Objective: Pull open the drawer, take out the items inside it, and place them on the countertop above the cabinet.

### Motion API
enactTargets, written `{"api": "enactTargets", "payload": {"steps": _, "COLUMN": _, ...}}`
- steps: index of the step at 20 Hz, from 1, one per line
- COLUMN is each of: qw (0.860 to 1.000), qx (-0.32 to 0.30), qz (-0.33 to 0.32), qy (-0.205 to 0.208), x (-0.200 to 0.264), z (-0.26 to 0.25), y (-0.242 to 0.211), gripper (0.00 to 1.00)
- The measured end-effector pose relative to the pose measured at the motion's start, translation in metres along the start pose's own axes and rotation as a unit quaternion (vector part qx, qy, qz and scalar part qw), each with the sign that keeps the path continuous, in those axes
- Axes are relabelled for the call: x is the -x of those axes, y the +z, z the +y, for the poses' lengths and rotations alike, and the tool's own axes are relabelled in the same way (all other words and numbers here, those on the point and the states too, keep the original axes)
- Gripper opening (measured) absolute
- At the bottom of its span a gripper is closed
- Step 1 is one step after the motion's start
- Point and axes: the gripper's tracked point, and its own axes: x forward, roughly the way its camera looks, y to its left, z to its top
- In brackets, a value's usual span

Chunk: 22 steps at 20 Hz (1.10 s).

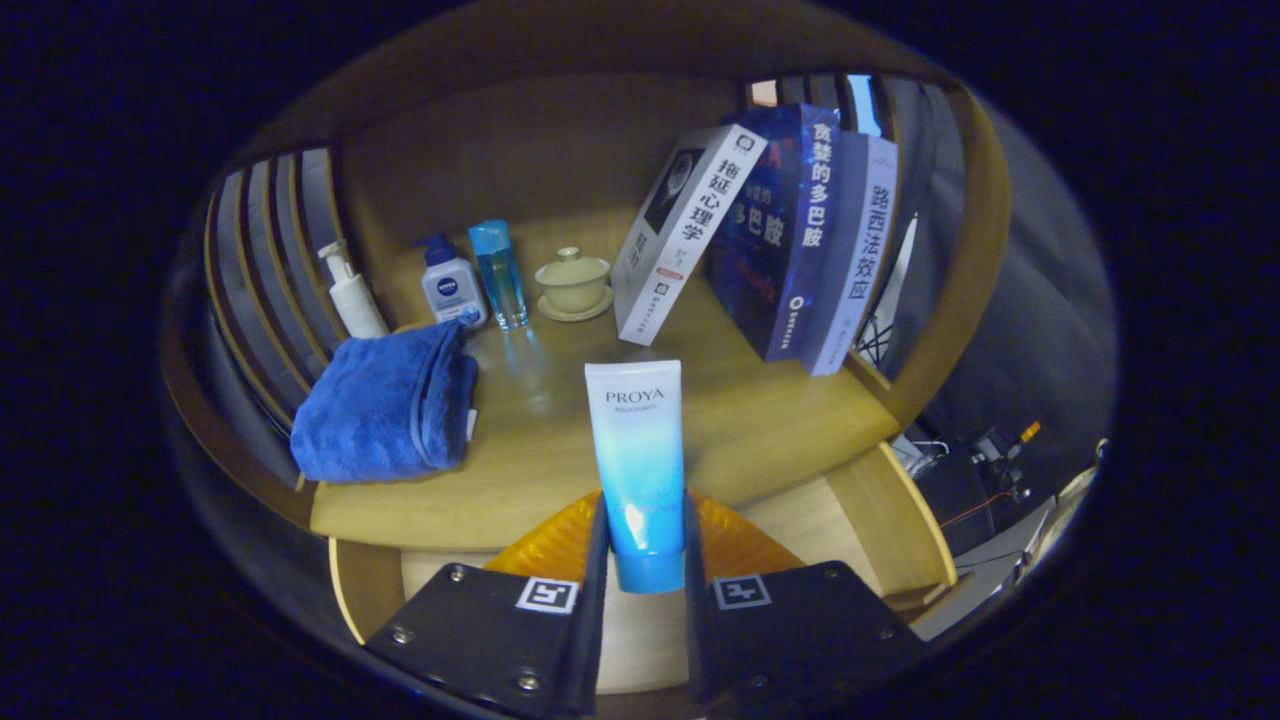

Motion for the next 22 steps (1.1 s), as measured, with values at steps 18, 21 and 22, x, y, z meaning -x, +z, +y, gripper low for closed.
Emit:
{"api": "enactTargets", "payload": {"steps": 18, "qw": 0.999, "qx": -0.028, "qz": -0.03, "qy": 0.026, "x": -0.047, "z": 0.01, "y": 0.02, "gripper": 0.49}}
{"api": "enactTargets", "payload": {"steps": 21, "qw": 0.995, "qx": -0.042, "qz": -0.073, "qy": 0.053, "x": -0.022, "z": 0.015, "y": 0.037, "gripper": 0.71}}
{"api": "enactTargets", "payload": {"steps": 22, "qw": 0.993, "qx": -0.042, "qz": -0.096, "qy": 0.061, "x": -0.01, "z": 0.014, "y": 0.044, "gripper": 0.79}}
